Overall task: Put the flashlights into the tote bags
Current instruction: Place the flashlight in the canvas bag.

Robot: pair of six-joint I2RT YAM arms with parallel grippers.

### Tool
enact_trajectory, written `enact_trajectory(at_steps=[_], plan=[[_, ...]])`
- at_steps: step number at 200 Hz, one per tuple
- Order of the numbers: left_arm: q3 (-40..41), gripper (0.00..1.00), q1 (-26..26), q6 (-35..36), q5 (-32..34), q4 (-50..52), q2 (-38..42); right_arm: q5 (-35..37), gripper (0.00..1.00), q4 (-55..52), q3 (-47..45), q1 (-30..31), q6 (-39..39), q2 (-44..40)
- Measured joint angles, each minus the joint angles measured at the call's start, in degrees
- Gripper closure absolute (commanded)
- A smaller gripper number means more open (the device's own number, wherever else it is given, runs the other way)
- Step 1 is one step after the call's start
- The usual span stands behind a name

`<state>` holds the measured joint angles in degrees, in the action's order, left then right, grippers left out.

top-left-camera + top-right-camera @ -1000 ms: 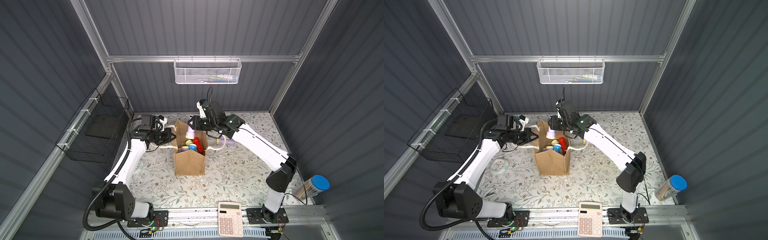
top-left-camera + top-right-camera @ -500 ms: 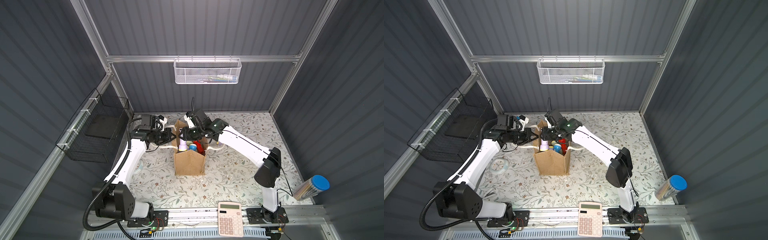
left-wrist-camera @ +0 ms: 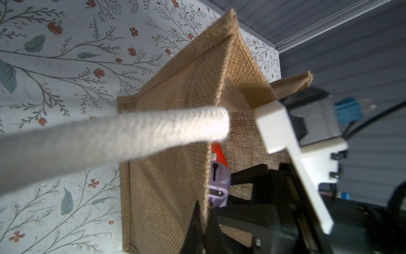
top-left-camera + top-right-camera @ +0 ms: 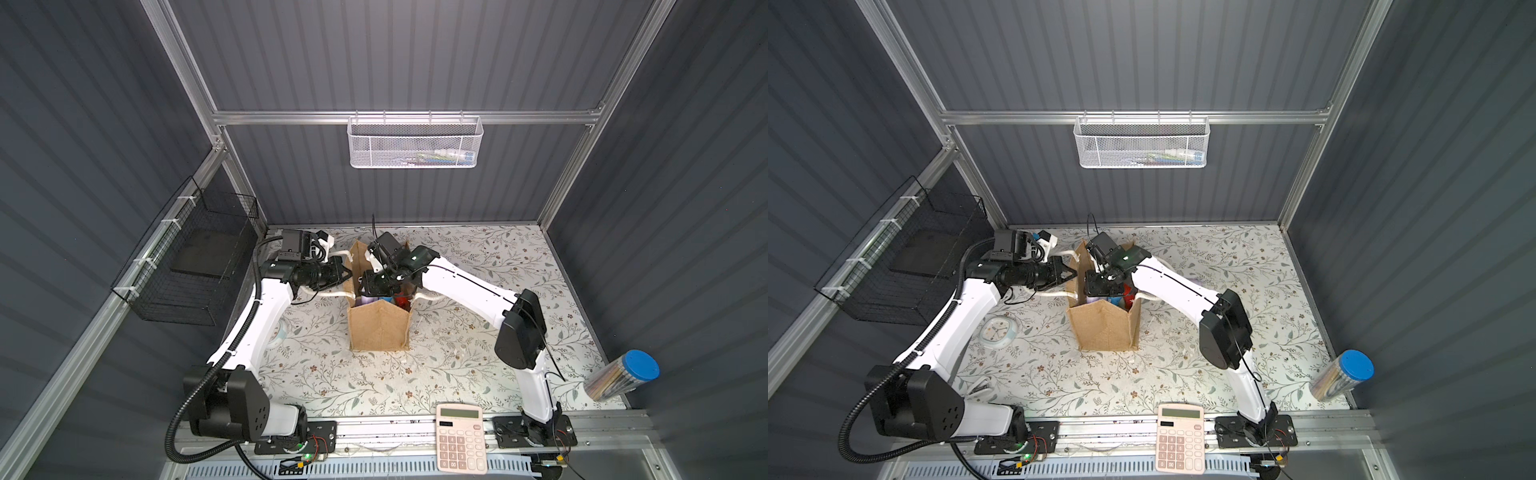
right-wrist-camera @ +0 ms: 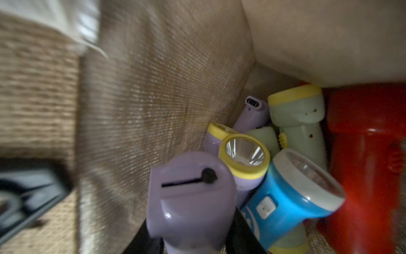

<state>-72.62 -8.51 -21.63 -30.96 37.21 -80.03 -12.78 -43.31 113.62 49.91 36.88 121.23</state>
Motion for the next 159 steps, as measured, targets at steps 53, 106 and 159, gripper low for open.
enact_trajectory(at_steps=[53,106,159], plan=[[0.0,1.0,0.0,0.0,-0.2,0.0,0.0,-1.2,0.83,-1.95,-0.74,0.13,0.39,2.43],[0.0,1.0,0.0,0.0,-0.2,0.0,0.0,-3.48,0.61,-4.46,2.47,0.13,-0.11,4.79],[0.0,1.0,0.0,0.0,-0.2,0.02,0.0,-6.84,0.48,-7.54,3.96,0.15,-1.53,6.6]])
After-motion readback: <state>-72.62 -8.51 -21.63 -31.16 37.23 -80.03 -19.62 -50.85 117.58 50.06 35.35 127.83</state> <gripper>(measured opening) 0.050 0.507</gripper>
